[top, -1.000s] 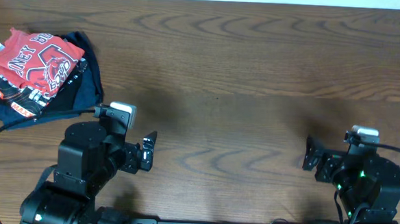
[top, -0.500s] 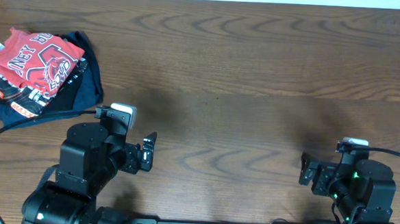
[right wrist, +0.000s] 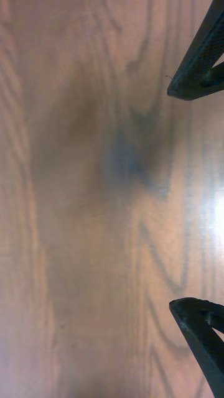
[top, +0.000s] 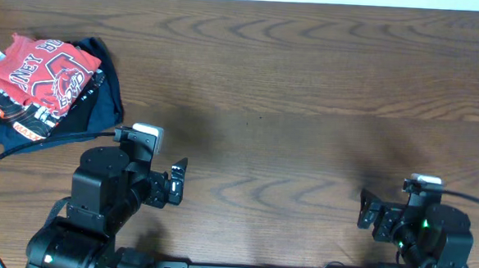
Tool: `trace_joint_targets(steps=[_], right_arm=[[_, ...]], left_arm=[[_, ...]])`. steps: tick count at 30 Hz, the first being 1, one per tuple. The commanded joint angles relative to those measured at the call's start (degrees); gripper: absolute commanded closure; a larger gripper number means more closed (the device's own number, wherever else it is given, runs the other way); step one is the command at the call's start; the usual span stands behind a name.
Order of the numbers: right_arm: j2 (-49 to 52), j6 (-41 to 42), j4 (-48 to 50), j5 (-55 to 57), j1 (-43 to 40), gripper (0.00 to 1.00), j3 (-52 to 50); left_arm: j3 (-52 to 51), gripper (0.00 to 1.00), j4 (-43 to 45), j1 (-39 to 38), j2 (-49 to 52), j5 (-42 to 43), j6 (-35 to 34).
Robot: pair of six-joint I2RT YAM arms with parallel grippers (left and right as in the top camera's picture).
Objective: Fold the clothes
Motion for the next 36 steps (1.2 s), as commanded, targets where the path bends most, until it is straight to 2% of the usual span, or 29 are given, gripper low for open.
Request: trace_joint_targets(steps=[1,5,9,19,25,36], right_arm=[[-5.4,-1.2,4.9,-0.6,-0.1,0.01,-5.4],[-12.7,-3.1,17.5,-1.6,0.0,0.01,-14.3],[-18.6,-8.5,29.0,-4.9,-0.1,0.01,-21.2],[-18.9,-13.3,57.3,-4.4,-0.3,0.01,-36.0],[-18.9,-14.6,53.6,-4.0,-0.3,0.01,-36.3],[-18.9,-14.6,53.7,-4.1,-0.3,0.01,-36.3]], left_arm=[[-0.1,0.02,0.2,-0.2,-0.2,-0.6,-0.9],[-0.1,0.02,0.2,-0.2,-0.2,-0.6,-0.9],[-0.1,0.02,0.2,-0.2,-0.2,-0.6,-0.9],[-0.1,0.02,0.2,-0.2,-0.2,-0.6,-0.9],[-0.1,0.02,0.2,-0.2,-0.2,-0.6,-0.9],[-0.1,0.02,0.2,-0.2,-0.2,-0.6,-0.9]])
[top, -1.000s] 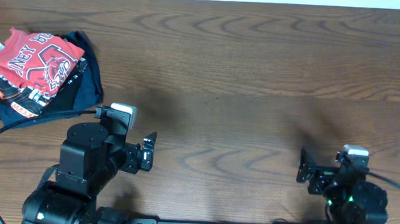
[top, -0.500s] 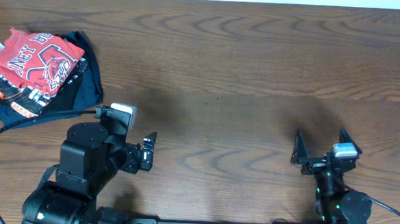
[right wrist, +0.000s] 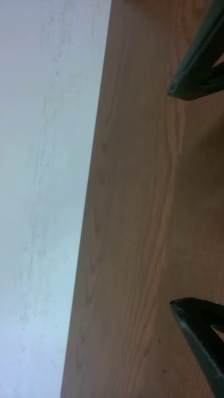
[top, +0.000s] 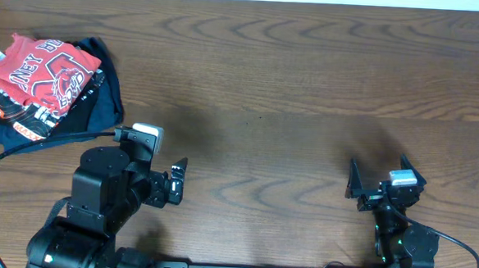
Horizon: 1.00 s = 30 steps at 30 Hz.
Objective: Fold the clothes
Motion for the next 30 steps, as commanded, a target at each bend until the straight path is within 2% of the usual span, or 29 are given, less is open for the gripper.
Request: trace_joint_targets(steps=[1,21,30], right_arm=[[-0.3,-1.0,-0.3,-0.1,-0.3,0.01,-0.1],[-0.3,-1.0,-0.3,-0.1,-0.3,0.01,-0.1],[-0.3,-1.0,-0.3,-0.1,-0.3,0.01,-0.1]], left_arm=[[0.0,0.02,0.0,-0.2,-0.2,-0.5,-0.9],[0.0,0.02,-1.6,0.2,-0.2,-1.9,0.5],[-3.5,0.02,-4.7,9.7,-4.8,-1.7,0.4]])
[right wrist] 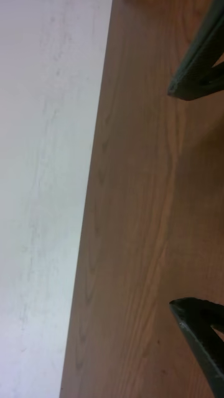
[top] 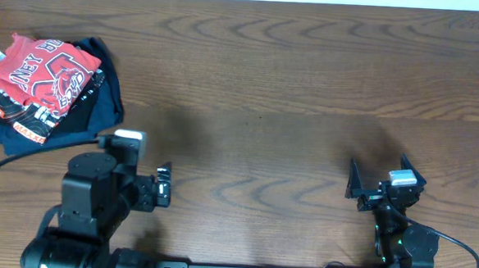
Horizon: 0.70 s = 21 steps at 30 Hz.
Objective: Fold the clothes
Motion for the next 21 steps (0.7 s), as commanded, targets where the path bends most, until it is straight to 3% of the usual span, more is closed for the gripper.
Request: trace_joint_targets(steps=[1,8,21], right_arm=[[-0.3,-0.8,-0.3,-0.1,-0.3,0.01,-0.1],[-0.3,-0.8,-0.3,-0.1,-0.3,0.01,-0.1],[-0.3,-0.8,-0.3,-0.1,-0.3,0.01,-0.1]], left_arm=[[-3.6,0.02,-0.2,3.1,-3.4,-0.7,0.1],[-16.0,0.02,3.6,3.3,-14.8,-0.7,0.3],[-42.5,0.02,31.7,3.3,-34.1,-1.2,0.4]])
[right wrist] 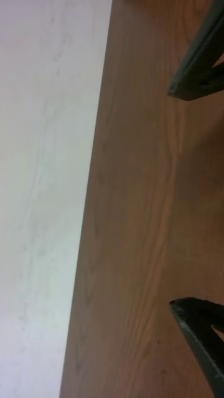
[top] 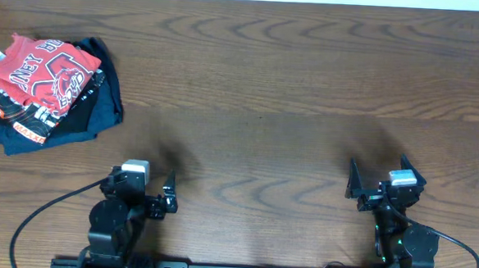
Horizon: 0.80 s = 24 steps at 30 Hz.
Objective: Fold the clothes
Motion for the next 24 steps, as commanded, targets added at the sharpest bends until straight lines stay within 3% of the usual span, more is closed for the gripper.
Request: trace_joint_targets(steps=[1,8,10,14,20,24], right_arm=[[-0.3,-0.8,-0.2,-0.1,-0.3,0.01,-0.1],[-0.3,-0.8,-0.2,0.0,-0.3,0.01,-0.1],[-0.3,-0.8,-0.2,0.0,-0.3,0.01,-0.1],[-0.3,-0.8,-0.2,-0.1,-0.3,0.01,-0.1],[-0.3,-0.8,-0.2,0.0,-0.3,0.01,-0.1],[-0.3,-0.8,-0.2,-0.1,-0.3,0.01,-0.1]], left_arm=[[-4.9,0.02,7.7,0.5,-3.4,-0.9,0.7],[-13.9,0.02,31.0,2.1,-4.9,-0.9,1.1],[-13.9,0.02,32.9,2.1,-4.9,-0.9,2.5],[-13.9,0.02,34.0,2.1,-4.9,-0.8,4.9],[-13.9,0.02,25.8,2.1,-4.9,-0.8,3.8],[-13.9,0.02,25.0,2.1,-4.9,-0.8,3.8]])
